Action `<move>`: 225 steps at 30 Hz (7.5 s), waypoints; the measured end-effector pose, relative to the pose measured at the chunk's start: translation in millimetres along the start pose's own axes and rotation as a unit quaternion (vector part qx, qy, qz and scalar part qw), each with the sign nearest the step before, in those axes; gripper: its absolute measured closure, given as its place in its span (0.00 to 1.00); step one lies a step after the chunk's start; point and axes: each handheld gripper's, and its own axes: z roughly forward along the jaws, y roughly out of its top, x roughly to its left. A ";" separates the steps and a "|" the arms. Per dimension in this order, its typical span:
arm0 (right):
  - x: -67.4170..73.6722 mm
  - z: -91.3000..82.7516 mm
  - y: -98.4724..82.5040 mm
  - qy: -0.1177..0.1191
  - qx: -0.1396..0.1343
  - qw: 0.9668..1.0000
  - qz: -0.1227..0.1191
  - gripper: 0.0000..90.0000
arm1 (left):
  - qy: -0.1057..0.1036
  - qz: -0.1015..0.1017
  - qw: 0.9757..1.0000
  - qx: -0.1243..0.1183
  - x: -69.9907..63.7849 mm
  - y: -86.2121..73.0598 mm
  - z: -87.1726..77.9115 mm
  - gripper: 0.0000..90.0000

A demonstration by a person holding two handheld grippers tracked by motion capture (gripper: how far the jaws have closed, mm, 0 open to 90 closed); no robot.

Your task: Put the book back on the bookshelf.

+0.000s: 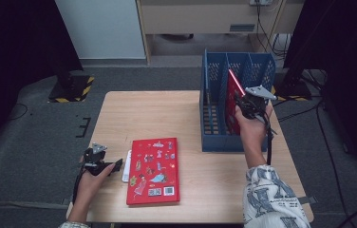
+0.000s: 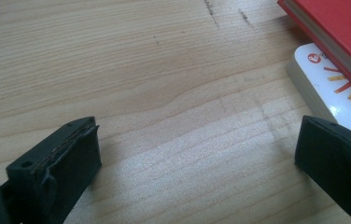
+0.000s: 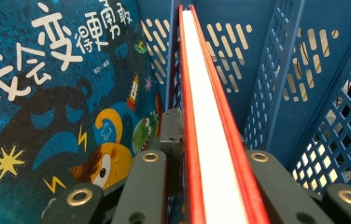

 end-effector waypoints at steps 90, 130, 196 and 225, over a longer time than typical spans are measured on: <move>14.5 24.3 16.2 -0.019 -0.007 0.999 -0.034 0.57 | 0.000 -0.001 1.000 0.000 -0.9 0.7 0.7 0.00; 3.0 -8.9 -28.3 0.007 0.033 0.998 -0.053 0.85 | 0.003 -0.001 1.000 -0.001 -1.0 1.5 1.3 0.00; 16.3 -47.5 -48.1 0.102 -0.006 0.994 -0.044 0.27 | 0.001 0.000 1.000 -0.002 -1.5 1.7 1.4 0.00; 88.6 -71.5 -106.4 0.226 0.064 0.969 -0.072 0.09 | -0.013 -0.002 1.000 -0.005 1.0 0.6 -0.4 0.00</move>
